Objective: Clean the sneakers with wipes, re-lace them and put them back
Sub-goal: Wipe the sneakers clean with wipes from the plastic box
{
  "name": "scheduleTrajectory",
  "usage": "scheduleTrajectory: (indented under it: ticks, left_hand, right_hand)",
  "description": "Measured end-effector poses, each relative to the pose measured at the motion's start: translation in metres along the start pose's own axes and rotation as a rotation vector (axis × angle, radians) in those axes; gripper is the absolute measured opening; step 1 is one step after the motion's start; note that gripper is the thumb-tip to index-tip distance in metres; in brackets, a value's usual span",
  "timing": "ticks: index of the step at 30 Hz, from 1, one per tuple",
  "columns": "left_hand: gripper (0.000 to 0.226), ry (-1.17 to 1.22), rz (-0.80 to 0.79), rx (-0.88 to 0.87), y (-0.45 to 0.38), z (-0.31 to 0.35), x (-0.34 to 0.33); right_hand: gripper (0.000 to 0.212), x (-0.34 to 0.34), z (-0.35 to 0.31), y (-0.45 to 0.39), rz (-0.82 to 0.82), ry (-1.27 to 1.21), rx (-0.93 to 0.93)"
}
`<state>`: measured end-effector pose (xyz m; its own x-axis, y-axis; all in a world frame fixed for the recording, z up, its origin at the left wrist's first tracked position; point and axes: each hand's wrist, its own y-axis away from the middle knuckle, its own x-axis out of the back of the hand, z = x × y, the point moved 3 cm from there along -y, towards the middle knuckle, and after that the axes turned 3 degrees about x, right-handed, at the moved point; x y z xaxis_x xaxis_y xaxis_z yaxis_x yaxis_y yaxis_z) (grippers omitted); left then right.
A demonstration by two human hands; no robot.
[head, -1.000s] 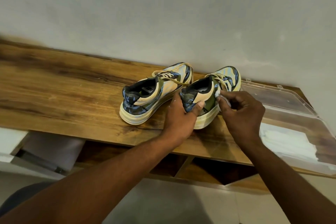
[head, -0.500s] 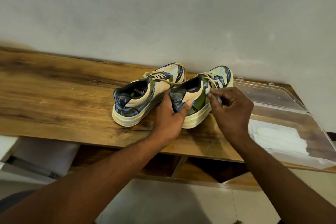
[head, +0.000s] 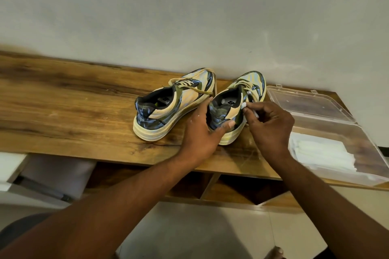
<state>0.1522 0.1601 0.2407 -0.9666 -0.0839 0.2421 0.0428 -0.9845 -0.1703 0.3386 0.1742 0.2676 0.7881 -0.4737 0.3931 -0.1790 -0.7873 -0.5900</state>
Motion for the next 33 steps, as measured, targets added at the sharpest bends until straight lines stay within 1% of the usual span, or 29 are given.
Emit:
scheduleTrajectory:
  ticks: [3, 5, 8, 12, 14, 17, 19, 22, 24, 25, 27, 29, 31, 33]
  left_hand:
    - [0.068, -0.039, 0.038, -0.043, 0.000, -0.003, -0.006]
    - [0.070, -0.066, 0.067, -0.055, -0.001, -0.004, -0.008]
    - [0.078, -0.101, 0.084, -0.036, -0.001, -0.005, -0.009]
    - [0.084, -0.085, 0.047, -0.039, 0.001, 0.005, -0.002]
    - [0.076, -0.064, 0.020, -0.068, 0.002, 0.013, 0.002]
    - [0.045, -0.090, 0.010, -0.119, 0.000, 0.013, 0.002]
    - [0.035, -0.090, 0.018, -0.122, 0.000, 0.013, 0.001]
    - [0.033, -0.073, 0.034, -0.129, -0.001, 0.013, 0.003]
    - [0.035, -0.062, 0.029, -0.129, -0.001, 0.012, 0.003]
    - [0.039, -0.061, 0.031, -0.120, -0.001, 0.010, 0.002]
    - [0.053, -0.064, 0.048, -0.079, -0.001, 0.005, 0.001]
    - [0.064, -0.062, 0.053, -0.046, -0.001, 0.002, 0.001]
    - [0.062, -0.096, 0.045, -0.077, 0.000, 0.004, 0.000]
    - [0.060, -0.171, 0.051, -0.122, 0.002, 0.008, -0.002]
  right_hand:
    - [0.016, -0.002, 0.001, 0.003, -0.002, -0.024, -0.058]
    - [0.016, -0.001, -0.001, 0.007, -0.015, -0.027, -0.051]
    - [0.017, 0.001, -0.011, 0.021, -0.050, -0.043, 0.009]
    - [0.018, 0.001, -0.020, 0.032, -0.111, 0.023, 0.146]
    - [0.017, 0.003, -0.015, 0.027, -0.105, 0.013, 0.115]
    - [0.017, 0.006, -0.004, 0.015, 0.002, -0.018, -0.050]
    - [0.017, 0.006, -0.003, 0.016, 0.022, -0.010, -0.083]
    - [0.015, 0.003, -0.020, 0.031, -0.041, -0.019, 0.057]
    - [0.016, 0.002, -0.028, 0.038, -0.077, -0.001, 0.161]
    - [0.016, 0.002, -0.027, 0.037, -0.082, 0.001, 0.180]
    - [0.015, 0.003, -0.020, 0.029, -0.069, -0.039, 0.134]
    - [0.014, 0.002, -0.012, 0.022, -0.025, -0.084, 0.004]
    - [0.017, 0.001, -0.008, 0.018, 0.015, -0.142, -0.133]
    - [0.021, 0.000, -0.011, 0.018, 0.017, -0.168, -0.166]
